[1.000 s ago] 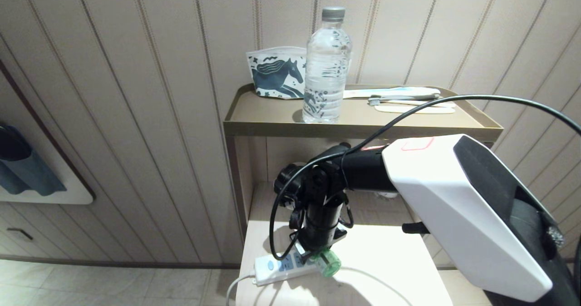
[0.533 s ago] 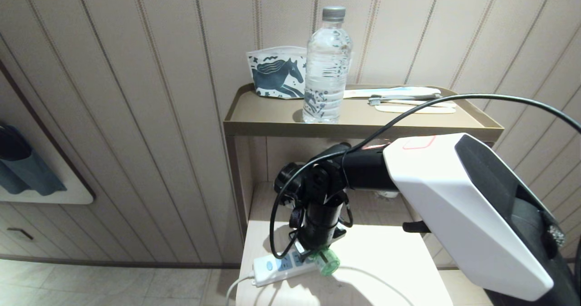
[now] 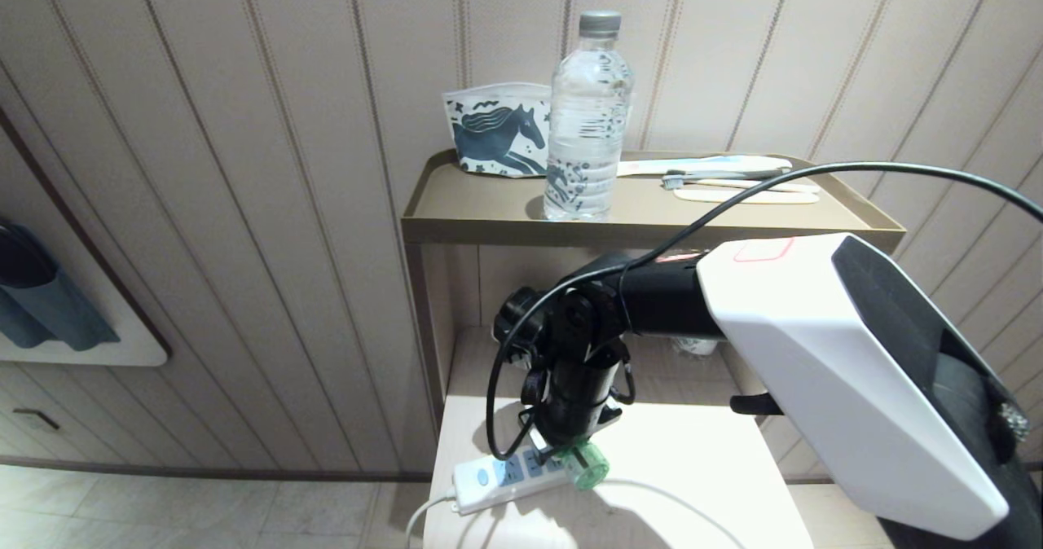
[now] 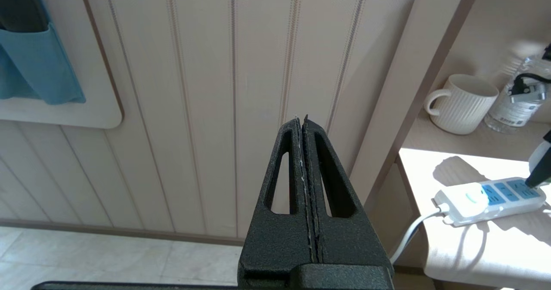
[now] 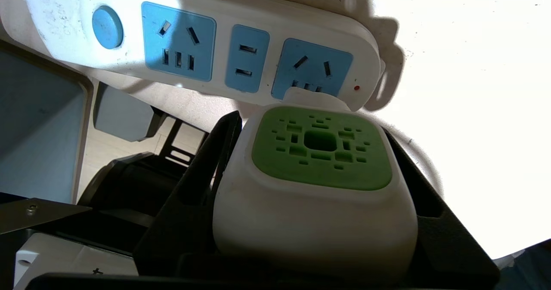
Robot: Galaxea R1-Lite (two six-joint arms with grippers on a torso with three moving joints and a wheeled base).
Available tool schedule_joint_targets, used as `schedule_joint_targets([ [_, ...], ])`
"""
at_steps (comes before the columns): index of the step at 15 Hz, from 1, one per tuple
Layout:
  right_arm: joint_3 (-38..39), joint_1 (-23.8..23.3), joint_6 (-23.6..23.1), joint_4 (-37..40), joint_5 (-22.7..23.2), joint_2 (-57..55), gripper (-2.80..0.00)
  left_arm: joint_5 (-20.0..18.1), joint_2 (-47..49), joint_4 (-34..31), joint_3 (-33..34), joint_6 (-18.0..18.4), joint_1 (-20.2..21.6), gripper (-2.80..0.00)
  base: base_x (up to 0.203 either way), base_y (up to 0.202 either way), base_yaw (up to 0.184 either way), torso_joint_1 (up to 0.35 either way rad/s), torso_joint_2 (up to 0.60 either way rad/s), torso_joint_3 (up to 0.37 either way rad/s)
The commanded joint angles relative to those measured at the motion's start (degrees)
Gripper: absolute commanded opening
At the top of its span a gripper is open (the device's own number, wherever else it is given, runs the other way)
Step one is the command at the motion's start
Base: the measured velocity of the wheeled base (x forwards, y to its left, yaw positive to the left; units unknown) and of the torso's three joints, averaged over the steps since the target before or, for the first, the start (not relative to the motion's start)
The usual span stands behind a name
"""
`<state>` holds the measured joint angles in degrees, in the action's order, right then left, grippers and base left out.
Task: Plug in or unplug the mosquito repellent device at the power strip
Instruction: Insert the plug into the socket
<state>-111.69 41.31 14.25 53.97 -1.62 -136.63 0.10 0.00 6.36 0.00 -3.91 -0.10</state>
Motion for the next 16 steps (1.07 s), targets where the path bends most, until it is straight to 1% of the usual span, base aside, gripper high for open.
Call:
schedule_joint_targets([
  [1, 0.1, 0.2, 0.2, 0.3, 0.1, 0.2, -2.8, 0.0, 0.1, 0.1, 0.0, 0.0, 0.0, -2.8, 0.0, 0.0, 0.0, 0.0, 0.0, 0.0],
  [16, 0.4, 0.5, 0.3, 0.2, 0.5, -1.7, -2.8, 0.0, 0.0, 0.1, 0.0, 0.0, 0.0, -2.8, 0.0, 0.0, 0.0, 0.0, 0.0, 0.0],
])
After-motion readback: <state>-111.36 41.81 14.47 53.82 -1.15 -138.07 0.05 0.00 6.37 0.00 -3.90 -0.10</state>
